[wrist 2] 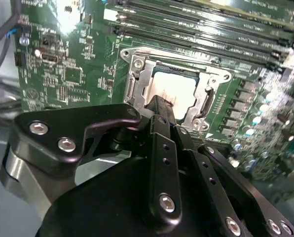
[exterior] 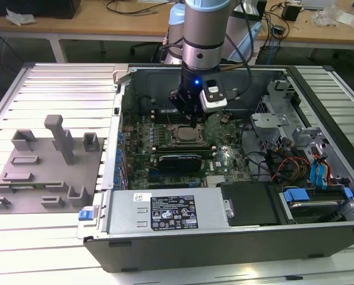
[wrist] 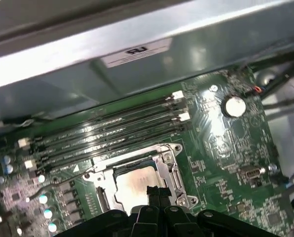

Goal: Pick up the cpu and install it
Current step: 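Close the cpu cover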

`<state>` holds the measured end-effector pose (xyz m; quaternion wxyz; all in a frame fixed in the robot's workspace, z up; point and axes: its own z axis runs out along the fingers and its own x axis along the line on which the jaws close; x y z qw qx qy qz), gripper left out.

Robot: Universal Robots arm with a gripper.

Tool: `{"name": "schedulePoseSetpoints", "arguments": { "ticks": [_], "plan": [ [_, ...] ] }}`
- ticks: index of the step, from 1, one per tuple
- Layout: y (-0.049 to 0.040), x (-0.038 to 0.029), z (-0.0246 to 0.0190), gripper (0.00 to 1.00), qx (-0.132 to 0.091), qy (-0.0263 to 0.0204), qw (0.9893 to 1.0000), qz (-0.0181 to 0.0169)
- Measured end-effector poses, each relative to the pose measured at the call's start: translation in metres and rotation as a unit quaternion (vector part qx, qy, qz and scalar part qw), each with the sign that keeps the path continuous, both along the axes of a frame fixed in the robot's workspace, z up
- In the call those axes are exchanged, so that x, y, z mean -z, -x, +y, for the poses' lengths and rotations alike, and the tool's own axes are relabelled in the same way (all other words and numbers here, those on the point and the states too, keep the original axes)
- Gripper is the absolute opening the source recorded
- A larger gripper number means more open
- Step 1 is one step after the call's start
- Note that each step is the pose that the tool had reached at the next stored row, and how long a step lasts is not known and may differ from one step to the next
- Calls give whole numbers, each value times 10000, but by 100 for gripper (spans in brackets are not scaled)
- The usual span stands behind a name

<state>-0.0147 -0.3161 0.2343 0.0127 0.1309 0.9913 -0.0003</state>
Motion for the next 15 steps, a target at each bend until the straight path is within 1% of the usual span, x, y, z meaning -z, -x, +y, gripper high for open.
{"name": "schedulePoseSetpoints", "arguments": {
  "ticks": [1, 2, 3, 4, 5, 6, 7, 9, 11, 13, 14, 15],
  "plan": [
    [0, 1, 0, 11, -93, 0, 10000, 0],
    [0, 2, 0, 11, -232, 3, 9997, 1],
    [0, 3, 0, 11, -319, 4, 9995, 1],
    [0, 5, 0, 11, -460, 7, 9989, 1],
    [0, 8, 0, 11, -701, 14, 9975, 0],
    [0, 11, 0, 11, -931, 21, 9957, 1],
    [0, 13, 0, 11, -1088, 25, 9941, 1],
    [0, 16, 0, 11, -1269, 29, 9919, 0],
    [0, 19, 0, 11, -1456, 34, 9893, 2],
    [0, 26, 0, 11, -1794, 50, 9838, 9],
    [1, 29, 0, 11, -1885, 51, 9821, 15],
    [0, 31, 0, 11, -1957, 54, 9806, 23]
  ]
}}
